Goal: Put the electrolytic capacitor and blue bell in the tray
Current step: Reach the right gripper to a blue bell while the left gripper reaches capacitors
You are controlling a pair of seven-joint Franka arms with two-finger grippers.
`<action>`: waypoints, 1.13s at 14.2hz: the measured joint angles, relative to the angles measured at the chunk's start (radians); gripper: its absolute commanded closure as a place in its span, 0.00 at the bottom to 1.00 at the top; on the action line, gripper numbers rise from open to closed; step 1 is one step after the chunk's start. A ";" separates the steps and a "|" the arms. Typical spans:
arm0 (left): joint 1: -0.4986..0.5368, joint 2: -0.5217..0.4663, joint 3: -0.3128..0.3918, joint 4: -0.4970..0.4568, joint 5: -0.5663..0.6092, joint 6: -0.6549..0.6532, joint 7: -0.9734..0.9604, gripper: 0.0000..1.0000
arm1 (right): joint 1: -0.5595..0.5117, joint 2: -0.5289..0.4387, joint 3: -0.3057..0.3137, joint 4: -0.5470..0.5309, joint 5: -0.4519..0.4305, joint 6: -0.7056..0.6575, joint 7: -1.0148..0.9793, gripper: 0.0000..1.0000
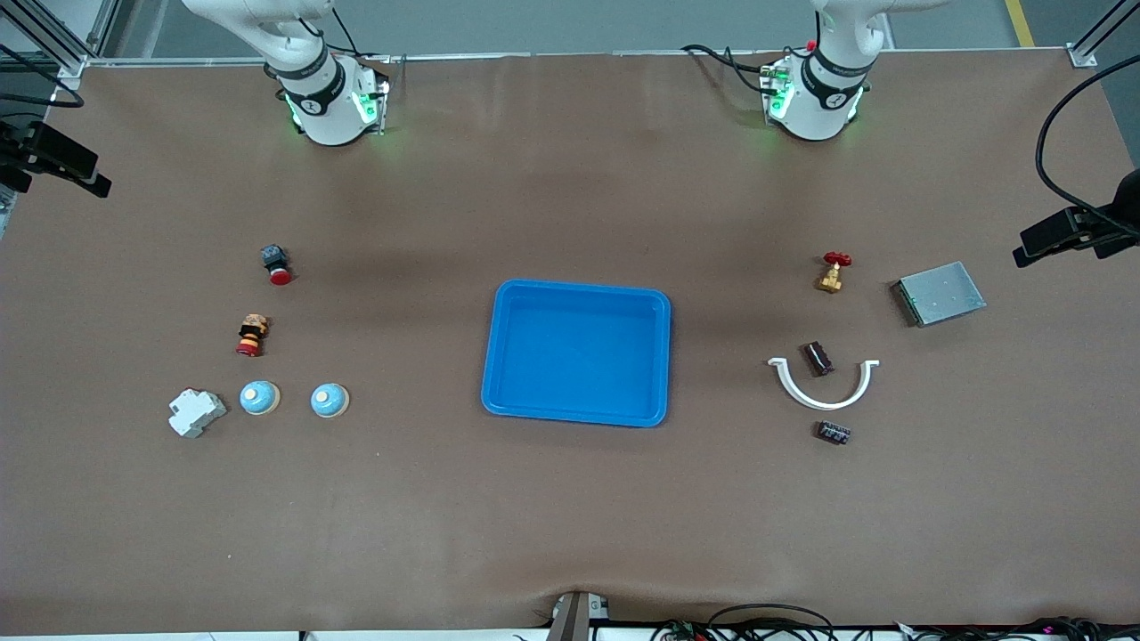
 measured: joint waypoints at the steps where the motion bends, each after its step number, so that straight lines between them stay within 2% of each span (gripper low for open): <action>1: 0.000 0.000 0.000 0.000 0.000 0.000 0.000 0.00 | 0.000 0.000 0.000 0.000 0.000 0.000 0.000 0.00; 9: 0.000 0.023 0.000 -0.010 0.000 0.000 0.000 0.00 | 0.000 0.001 0.000 -0.016 0.000 0.029 0.000 0.00; 12: 0.000 0.073 0.000 -0.013 0.000 0.002 0.000 0.00 | 0.000 0.010 -0.002 -0.139 0.000 0.158 0.004 0.00; 16: 0.004 0.167 0.000 -0.016 0.000 0.028 -0.001 0.00 | -0.006 0.070 -0.008 -0.363 -0.002 0.466 0.016 0.00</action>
